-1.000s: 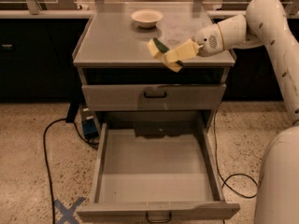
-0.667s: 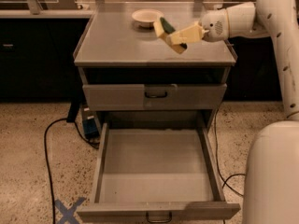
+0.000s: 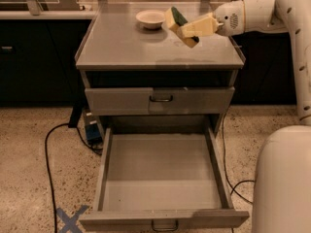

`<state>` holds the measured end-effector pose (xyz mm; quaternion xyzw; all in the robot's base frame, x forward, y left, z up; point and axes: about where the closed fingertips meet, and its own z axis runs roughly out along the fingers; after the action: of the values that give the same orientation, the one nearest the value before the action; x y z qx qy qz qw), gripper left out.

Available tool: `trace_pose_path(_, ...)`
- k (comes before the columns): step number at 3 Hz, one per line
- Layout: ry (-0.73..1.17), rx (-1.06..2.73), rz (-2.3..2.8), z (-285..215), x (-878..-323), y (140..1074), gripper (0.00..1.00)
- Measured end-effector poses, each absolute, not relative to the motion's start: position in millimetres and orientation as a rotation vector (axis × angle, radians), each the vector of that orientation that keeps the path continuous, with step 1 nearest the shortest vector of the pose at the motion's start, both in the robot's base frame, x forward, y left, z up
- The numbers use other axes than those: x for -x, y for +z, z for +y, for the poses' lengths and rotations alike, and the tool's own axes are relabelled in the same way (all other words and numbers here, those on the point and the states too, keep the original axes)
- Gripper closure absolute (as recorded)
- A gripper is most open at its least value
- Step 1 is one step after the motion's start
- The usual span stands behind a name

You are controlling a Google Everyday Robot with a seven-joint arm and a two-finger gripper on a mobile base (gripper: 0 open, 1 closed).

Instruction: Pick sponge from middle drawer and place on counter

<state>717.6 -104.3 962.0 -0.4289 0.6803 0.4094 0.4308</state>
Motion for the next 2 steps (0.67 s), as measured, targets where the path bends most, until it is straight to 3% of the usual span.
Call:
trace_pose_path(1, 0.981, 1.063, 1.713, -107.1, -729.0, 956.0, 1.00)
trace_pose_path(2, 0.823, 0.971, 1.783, -132.1, -765.5, 944.1, 1.00)
